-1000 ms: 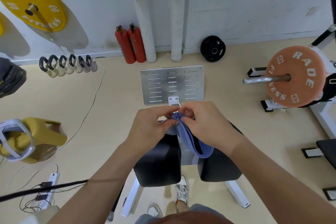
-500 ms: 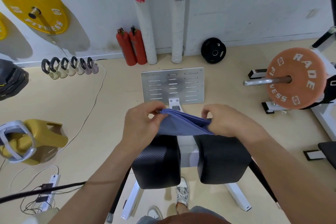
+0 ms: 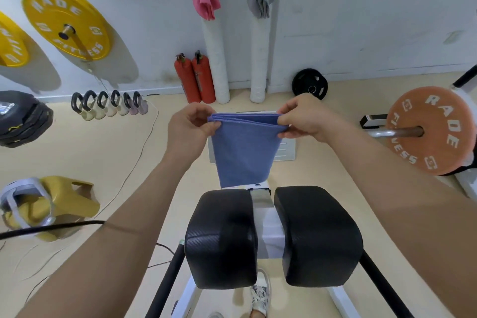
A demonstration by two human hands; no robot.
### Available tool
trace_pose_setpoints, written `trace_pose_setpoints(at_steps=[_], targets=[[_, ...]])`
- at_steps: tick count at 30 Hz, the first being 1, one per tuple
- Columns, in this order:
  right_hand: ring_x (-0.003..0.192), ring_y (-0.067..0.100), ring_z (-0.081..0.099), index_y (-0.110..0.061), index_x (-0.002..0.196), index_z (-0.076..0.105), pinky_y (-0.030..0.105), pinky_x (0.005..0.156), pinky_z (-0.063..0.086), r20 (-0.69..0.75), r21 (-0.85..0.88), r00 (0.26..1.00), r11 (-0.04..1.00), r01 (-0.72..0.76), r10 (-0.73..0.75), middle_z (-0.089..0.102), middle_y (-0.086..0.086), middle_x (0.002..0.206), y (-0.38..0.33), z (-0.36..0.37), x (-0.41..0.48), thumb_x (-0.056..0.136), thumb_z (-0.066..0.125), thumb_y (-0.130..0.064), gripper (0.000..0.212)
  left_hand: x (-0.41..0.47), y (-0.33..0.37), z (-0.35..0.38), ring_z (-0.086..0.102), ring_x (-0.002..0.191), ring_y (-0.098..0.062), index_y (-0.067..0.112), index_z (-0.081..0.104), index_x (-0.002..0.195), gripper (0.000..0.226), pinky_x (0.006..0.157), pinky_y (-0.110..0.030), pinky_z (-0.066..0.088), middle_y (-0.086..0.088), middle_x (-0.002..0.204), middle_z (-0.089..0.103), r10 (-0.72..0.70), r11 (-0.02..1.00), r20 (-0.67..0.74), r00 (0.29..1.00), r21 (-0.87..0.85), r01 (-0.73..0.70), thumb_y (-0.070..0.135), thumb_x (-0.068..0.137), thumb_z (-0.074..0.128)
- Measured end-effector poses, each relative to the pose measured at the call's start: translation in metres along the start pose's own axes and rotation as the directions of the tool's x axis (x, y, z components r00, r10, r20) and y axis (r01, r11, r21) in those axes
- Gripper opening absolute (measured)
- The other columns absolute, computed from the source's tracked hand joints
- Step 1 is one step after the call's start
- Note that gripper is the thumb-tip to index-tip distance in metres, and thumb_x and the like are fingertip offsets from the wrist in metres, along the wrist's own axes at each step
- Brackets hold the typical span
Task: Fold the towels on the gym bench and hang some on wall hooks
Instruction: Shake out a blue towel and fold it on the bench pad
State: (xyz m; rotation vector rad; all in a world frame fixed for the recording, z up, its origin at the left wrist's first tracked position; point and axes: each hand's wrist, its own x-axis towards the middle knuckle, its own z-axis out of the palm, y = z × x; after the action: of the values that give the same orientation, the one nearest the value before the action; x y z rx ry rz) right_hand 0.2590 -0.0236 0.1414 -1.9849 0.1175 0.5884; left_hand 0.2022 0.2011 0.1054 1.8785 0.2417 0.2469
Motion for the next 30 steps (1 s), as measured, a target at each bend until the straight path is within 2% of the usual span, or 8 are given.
trace_pose_setpoints(at_steps=[3, 7, 10, 14, 18, 25, 27, 30], targets=[[0.064, 0.016, 0.063, -0.004, 0.083, 0.064, 0.021, 0.055, 0.058, -0.131, 0.042, 0.983, 0.990, 0.134, -0.127, 0.062, 0.010, 0.082, -0.016, 0.003, 0.008, 0.079, 0.060, 0.008, 0.013, 0.015, 0.008, -0.005, 0.061, 0.081, -0.009, 0.029, 0.069, 0.098, 0.038, 0.083, -0.022, 0.052, 0.013, 0.086, 0.066, 0.115, 0.989, -0.040, 0.993, 0.095, -0.110, -0.004, 0.079, 0.066], [0.064, 0.012, 0.063, -0.015, 0.074, 0.069, 0.020, 0.061, 0.054, -0.228, -0.013, 0.934, 0.960, 0.279, -0.275, 0.065, -0.002, 0.068, -0.018, 0.017, -0.011, 0.077, 0.065, 0.000, 0.016, -0.004, 0.006, -0.024, 0.060, 0.087, -0.010, 0.019, 0.072, 0.096, 0.030, 0.080, -0.025, 0.051, 0.007, 0.091, 0.065, 0.310, 0.923, -0.058, 0.949, 0.257, -0.286, -0.005, 0.080, 0.065], [0.068, 0.006, 0.059, -0.019, 0.082, 0.073, 0.016, 0.062, 0.045, -0.215, -0.101, 0.923, 0.948, 0.303, -0.318, 0.066, -0.005, 0.079, 0.017, 0.051, -0.035, 0.076, 0.070, -0.005, 0.015, -0.044, -0.025, -0.041, 0.056, 0.084, -0.005, 0.014, 0.074, 0.095, 0.025, 0.075, -0.013, 0.045, 0.003, 0.093, 0.061, 0.332, 0.890, -0.047, 0.942, 0.347, -0.296, -0.004, 0.077, 0.070], [0.087, 0.011, 0.057, -0.019, 0.085, 0.073, 0.021, 0.082, 0.045, -0.168, -0.204, 0.960, 0.961, 0.186, -0.222, 0.057, -0.002, 0.097, 0.114, 0.124, -0.064, 0.077, 0.070, -0.002, 0.019, -0.123, -0.102, -0.051, 0.053, 0.080, -0.005, 0.038, 0.072, 0.086, 0.038, 0.070, -0.013, 0.041, 0.009, 0.086, 0.052, 0.084, 0.921, 0.003, 0.996, 0.381, -0.079, 0.002, 0.076, 0.074], [0.077, 0.014, 0.059, -0.020, 0.077, 0.067, 0.021, 0.070, 0.040, -0.108, -0.227, 0.994, 0.974, -0.015, -0.010, 0.064, -0.004, 0.078, 0.202, 0.192, -0.096, 0.079, 0.062, 0.001, 0.022, -0.196, -0.177, -0.051, 0.060, 0.077, 0.001, 0.062, 0.065, 0.076, 0.062, 0.069, -0.010, 0.044, 0.011, 0.081, 0.067, -0.240, 0.928, 0.111, 0.965, 0.319, 0.194, 0.001, 0.076, 0.074], [0.075, 0.012, 0.060, -0.018, 0.078, 0.065, 0.016, 0.065, 0.042, -0.108, -0.141, 0.990, 0.984, -0.104, 0.090, 0.066, -0.003, 0.079, 0.241, 0.231, -0.126, 0.079, 0.062, 0.001, 0.020, -0.238, -0.206, -0.063, 0.065, 0.069, 0.006, 0.032, 0.073, 0.072, 0.042, 0.067, -0.006, 0.047, 0.021, 0.068, 0.071, -0.503, 0.864, 0.179, 0.846, 0.118, 0.489, -0.009, 0.078, 0.068], [0.071, 0.014, 0.060, -0.014, 0.076, 0.070, 0.022, 0.065, 0.047, -0.087, 0.008, 0.986, 0.990, -0.144, 0.144, 0.067, 0.002, 0.074, 0.242, 0.234, -0.133, 0.079, 0.070, -0.011, 0.005, -0.240, -0.208, -0.069, 0.065, 0.070, 0.008, 0.033, 0.072, 0.074, 0.036, 0.067, -0.005, 0.046, 0.025, 0.066, 0.069, -0.516, 0.855, 0.189, 0.836, 0.172, 0.489, -0.003, 0.077, 0.072], [0.073, 0.019, 0.063, -0.003, 0.081, 0.071, 0.031, 0.074, 0.055, -0.073, 0.313, 0.938, 0.901, -0.300, 0.338, 0.067, 0.005, 0.076, 0.241, 0.235, -0.141, 0.087, 0.067, -0.034, 0.032, -0.245, -0.207, -0.076, 0.068, 0.073, -0.002, 0.025, 0.075, 0.077, 0.018, 0.073, -0.015, 0.052, 0.010, 0.074, 0.074, -0.561, 0.825, 0.206, 0.802, 0.065, 0.561, 0.007, 0.075, 0.078]])
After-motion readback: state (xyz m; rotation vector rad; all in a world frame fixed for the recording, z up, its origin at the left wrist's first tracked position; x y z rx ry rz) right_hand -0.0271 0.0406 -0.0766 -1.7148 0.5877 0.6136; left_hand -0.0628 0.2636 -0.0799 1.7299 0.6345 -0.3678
